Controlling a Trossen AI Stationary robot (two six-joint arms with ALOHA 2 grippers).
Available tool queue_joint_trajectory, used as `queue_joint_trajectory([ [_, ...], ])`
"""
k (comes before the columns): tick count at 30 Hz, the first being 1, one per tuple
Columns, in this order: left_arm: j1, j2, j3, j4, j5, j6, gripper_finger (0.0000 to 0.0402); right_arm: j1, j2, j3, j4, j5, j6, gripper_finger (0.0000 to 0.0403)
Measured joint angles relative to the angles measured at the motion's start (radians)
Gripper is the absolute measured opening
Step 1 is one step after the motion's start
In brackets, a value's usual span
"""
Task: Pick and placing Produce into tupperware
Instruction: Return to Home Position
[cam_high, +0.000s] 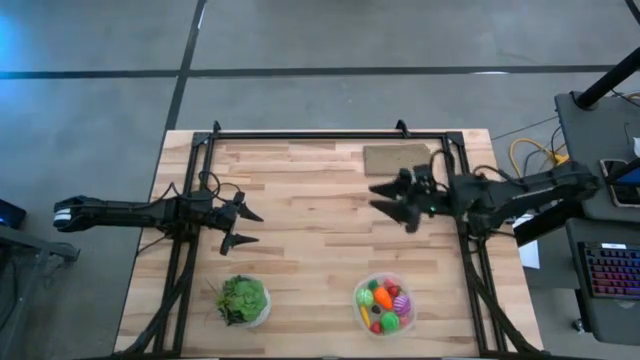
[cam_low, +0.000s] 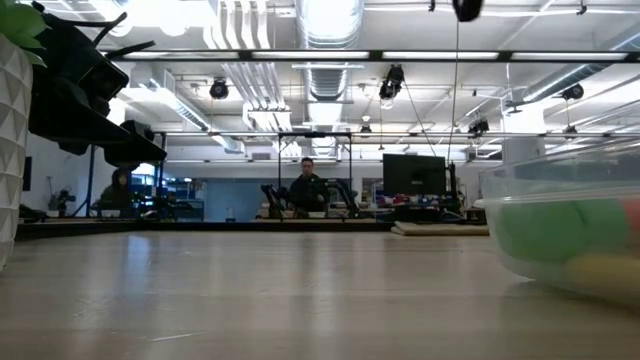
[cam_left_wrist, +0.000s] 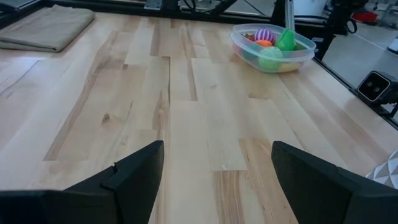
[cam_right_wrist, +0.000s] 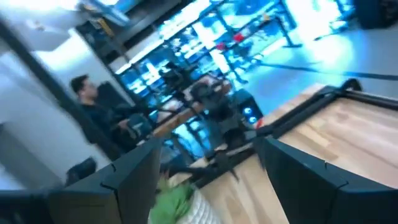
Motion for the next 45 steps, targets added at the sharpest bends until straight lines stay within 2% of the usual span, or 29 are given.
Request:
queue_joint_trajectory([
  [3,0.0,0.0,0.0,0.0,0.0,0.0,0.0283,0.002,-0.07,-0.106,0.015,0.004,0.003,0.027],
  [5,0.0,0.0,0.0,0.0,0.0,0.0,0.0283,-0.002,-0.115,-0.169,-0.016,0.043,0.045,0.027],
  [9,0.0,0.0,0.0,0.0,0.0,0.0,0.0283,-0.002,-0.202,-0.275,-0.065,0.061,0.213,0.0272],
  [14,0.0,0.0,0.0,0.0,0.0,0.0,0.0283,-0.005,-0.285,-0.363,0.041,-0.021,0.022,0.0267],
  [21,0.0,0.0,0.0,0.0,0.0,0.0,0.0283,-0.013,-0.496,-0.466,0.066,-0.026,-0.113,0.0269],
  [34,0.0,0.0,0.0,0.0,0.0,0.0,0.0283,-0.014,-0.829,-0.709,0.079,-0.002,-0.141,0.0265],
  [38,0.0,0.0,0.0,0.0,0.0,0.0,0.0283,-0.014,-0.89,-0.778,0.093,0.0,-0.148,0.0269],
  [45,0.0,0.0,0.0,0.0,0.0,0.0,0.0283,-0.014,-0.92,-0.778,-0.01,-0.005,-0.181,0.0274],
])
